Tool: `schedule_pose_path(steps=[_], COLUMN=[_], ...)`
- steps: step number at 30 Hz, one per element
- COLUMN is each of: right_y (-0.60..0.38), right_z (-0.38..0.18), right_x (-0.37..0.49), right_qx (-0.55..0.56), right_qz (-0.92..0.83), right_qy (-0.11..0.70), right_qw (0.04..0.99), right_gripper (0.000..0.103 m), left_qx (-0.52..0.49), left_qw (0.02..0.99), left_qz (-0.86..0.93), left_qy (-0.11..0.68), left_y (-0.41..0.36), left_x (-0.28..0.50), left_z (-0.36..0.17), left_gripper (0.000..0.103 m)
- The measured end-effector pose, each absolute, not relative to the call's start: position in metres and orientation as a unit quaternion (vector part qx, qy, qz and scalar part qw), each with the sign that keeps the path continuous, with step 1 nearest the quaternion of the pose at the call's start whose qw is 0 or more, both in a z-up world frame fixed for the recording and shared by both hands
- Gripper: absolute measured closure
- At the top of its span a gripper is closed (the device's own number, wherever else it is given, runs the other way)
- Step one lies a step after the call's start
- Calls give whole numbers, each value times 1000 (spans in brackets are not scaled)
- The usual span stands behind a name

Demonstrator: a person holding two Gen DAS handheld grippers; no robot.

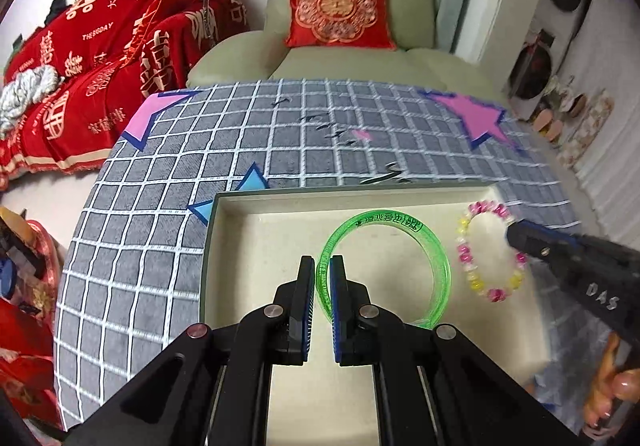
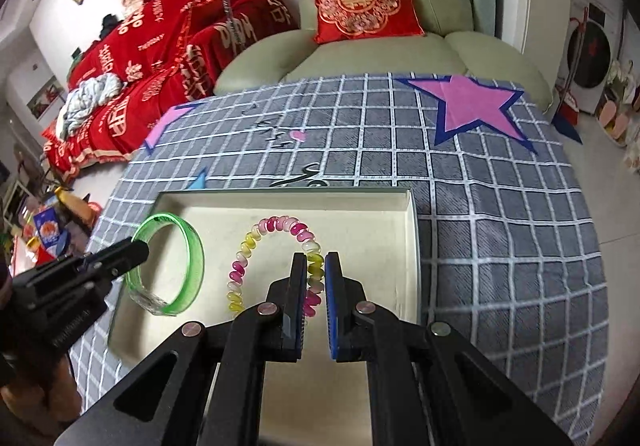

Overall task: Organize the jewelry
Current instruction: 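Carry the green bangle with the left tool while the right tool carries the beaded bracelet into the tray, then open the left tool on the bangle while the right tool releases the beaded bracelet in the tray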

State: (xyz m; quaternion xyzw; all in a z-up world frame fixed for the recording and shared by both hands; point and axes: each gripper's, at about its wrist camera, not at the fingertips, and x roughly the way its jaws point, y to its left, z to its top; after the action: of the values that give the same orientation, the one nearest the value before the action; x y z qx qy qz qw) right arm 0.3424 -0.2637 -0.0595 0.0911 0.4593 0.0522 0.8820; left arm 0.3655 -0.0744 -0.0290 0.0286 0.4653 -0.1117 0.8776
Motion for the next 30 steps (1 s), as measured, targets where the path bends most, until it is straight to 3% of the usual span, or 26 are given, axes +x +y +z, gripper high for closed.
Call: schedule_pose_path(steps=[11,21,22,24,25,26,27,30], right_y=[-260,-258,-260,-263,-264,-264,-265,-266], right_z=[-122,-120,-118,-112,-108,-104,-99,-86], right_x=[378,374,373,371,368,365,362,351], right_qx=[99,100,109,122,126,126,125,127], right_qz=[34,31,32,36,37,36,34,35], right_qy=[497,497,495,488,482,476,470,458], right_qw=[862,862,862,864,867,869,873,879], right_gripper=[94,92,89,75,57,46,45,45], left_qx=[71,95,91,81,76,72,67,62], left_qw=[863,863,865,868,870,872,876,893], left_qz=[-78,-62,-62,-64,-63,-61,-54,-46], left_qy=[494,492,490,486,483,480,474,443], left_y=[-90,-95,-94,-91,-89,-87,-84,-79], left_x=[392,390,388,387,386,385,383,373], left_z=[-83,-79,-76,-70,-66,-62,-57,-41], left_gripper=[87,87,87,86,69,45,0,0])
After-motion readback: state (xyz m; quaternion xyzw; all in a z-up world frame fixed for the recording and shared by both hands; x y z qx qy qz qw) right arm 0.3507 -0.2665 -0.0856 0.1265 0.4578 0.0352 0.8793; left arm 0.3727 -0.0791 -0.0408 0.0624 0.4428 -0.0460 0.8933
